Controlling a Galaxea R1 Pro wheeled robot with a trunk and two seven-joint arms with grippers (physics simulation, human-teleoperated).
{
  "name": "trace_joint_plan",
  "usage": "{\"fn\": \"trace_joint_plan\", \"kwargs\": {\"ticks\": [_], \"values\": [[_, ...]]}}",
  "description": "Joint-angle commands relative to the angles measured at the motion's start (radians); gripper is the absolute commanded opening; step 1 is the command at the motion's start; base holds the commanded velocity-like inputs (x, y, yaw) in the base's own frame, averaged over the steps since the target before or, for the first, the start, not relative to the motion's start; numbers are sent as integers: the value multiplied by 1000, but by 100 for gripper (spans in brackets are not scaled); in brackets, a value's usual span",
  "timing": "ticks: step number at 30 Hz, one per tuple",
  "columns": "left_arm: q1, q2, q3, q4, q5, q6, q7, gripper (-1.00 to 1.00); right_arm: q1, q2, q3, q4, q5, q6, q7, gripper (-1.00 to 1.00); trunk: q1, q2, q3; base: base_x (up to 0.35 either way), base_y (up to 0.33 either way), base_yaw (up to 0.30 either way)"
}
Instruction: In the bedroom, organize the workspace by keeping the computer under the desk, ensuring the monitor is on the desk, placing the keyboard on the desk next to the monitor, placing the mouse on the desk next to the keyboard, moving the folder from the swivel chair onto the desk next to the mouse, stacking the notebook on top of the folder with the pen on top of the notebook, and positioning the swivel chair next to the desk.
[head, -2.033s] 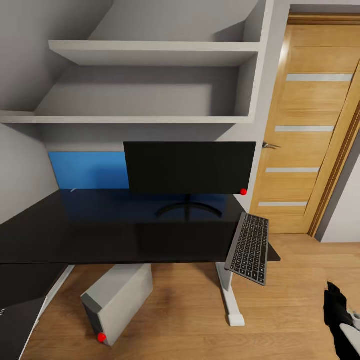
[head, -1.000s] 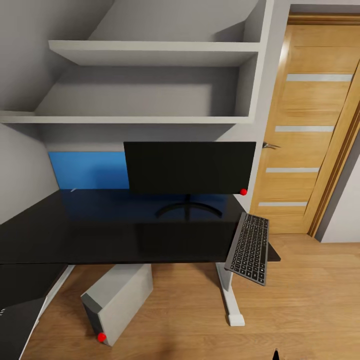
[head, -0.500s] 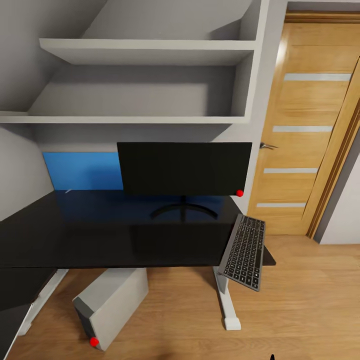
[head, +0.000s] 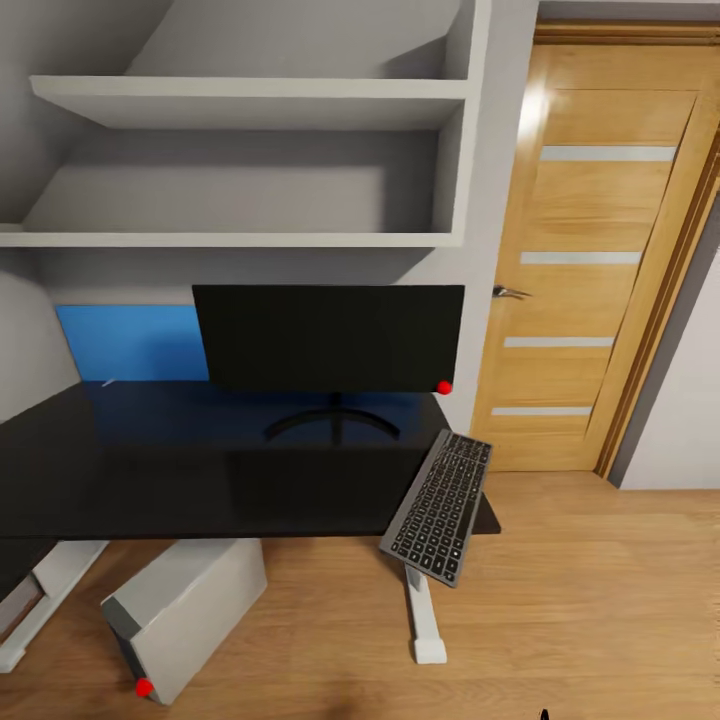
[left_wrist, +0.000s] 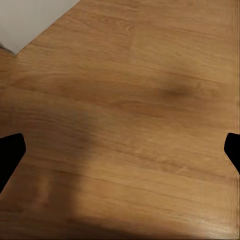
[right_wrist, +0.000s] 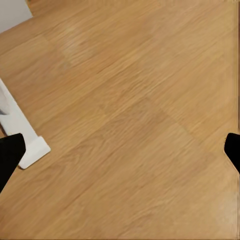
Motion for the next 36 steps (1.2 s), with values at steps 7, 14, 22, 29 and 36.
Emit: {"fn": "trace_joint_plan", "kwargs": {"ticks": [7,14,22,29,36], "values": [[-1,2,-6,-2,8,-1,9,100,-1,1,6,1,-7,-4,-2,100,0,-1,-1,0,-346,0],[-1,2,-6,-1,9,-1,9,100,-1,2,6,1,-7,-4,-2,100,0,-1,-1,0,-346,0],[-1,2,-6,15,9,-1,9,100,-1,6,6,1,-5,-4,-2,100,0,-1,-1,0,-346,0],[-1,2,-6,16,7,-2,9,100,-1,6,6,1,-6,-4,-2,100,0,-1,-1,19,-343,0],[-1,2,-6,16,7,-3,9,100,-1,8,6,1,-7,-4,-2,100,0,-1,-1,164,-300,7]]}}
